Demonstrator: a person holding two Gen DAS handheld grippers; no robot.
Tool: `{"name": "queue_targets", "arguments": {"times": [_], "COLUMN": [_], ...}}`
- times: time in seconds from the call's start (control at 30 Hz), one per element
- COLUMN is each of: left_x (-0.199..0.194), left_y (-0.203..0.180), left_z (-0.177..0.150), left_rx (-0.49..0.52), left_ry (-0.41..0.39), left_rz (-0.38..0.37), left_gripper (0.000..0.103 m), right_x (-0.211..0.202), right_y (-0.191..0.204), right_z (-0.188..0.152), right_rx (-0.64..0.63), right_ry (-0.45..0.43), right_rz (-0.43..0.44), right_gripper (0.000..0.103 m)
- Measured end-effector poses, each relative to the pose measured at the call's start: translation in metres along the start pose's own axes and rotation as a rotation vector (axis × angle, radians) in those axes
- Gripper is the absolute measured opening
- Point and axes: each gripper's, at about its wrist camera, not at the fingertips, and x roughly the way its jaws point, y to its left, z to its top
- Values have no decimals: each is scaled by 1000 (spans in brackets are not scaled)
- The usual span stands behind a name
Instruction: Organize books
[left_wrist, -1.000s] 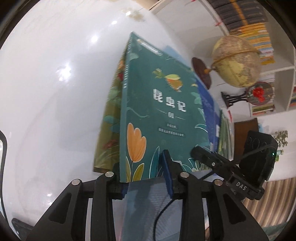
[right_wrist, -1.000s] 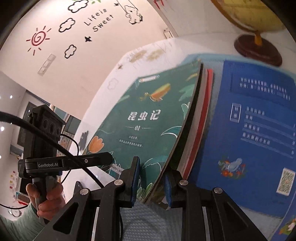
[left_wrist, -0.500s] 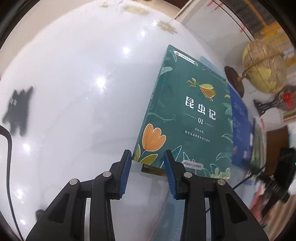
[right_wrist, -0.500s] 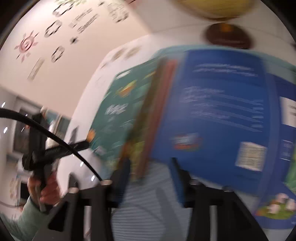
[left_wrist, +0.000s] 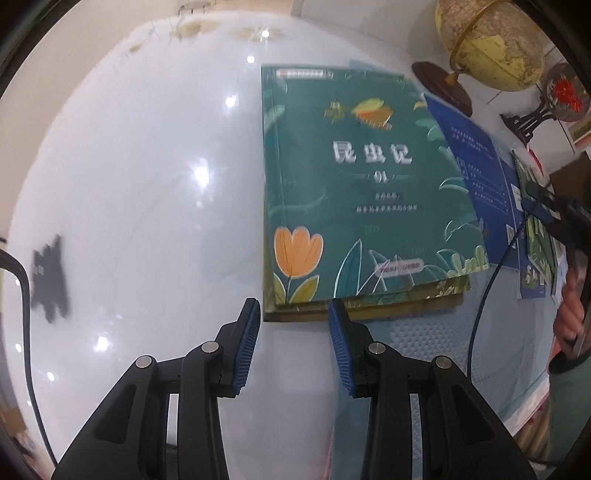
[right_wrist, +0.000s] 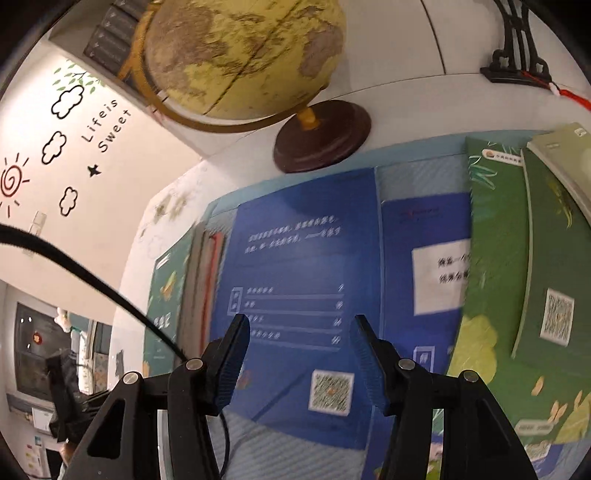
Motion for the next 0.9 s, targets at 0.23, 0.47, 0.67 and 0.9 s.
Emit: {"name": "queue_targets", "arguments": {"times": [0.23, 0.47, 0.67, 0.9], "left_x": [-14, 50, 84, 83], "left_y": [-80, -139, -177, -178], "left_z": [69, 131, 145, 153], "left_rx": [120, 151, 211, 204], "left_ry": [-145, -120, -91, -79], "left_rz": [-320, -314, -198, -166], "left_gripper": [37, 37, 37, 49], "right_x": [20, 40, 58, 77], "right_y": [-15, -21, -26, -22], "right_z": [51, 79, 98, 106], "right_rx": [60, 19, -9, -33], "right_ry": [-90, -108, -93, -55], "right_rz": [-35, -113, -111, -67], "right_gripper": [51, 50, 50, 52]}}
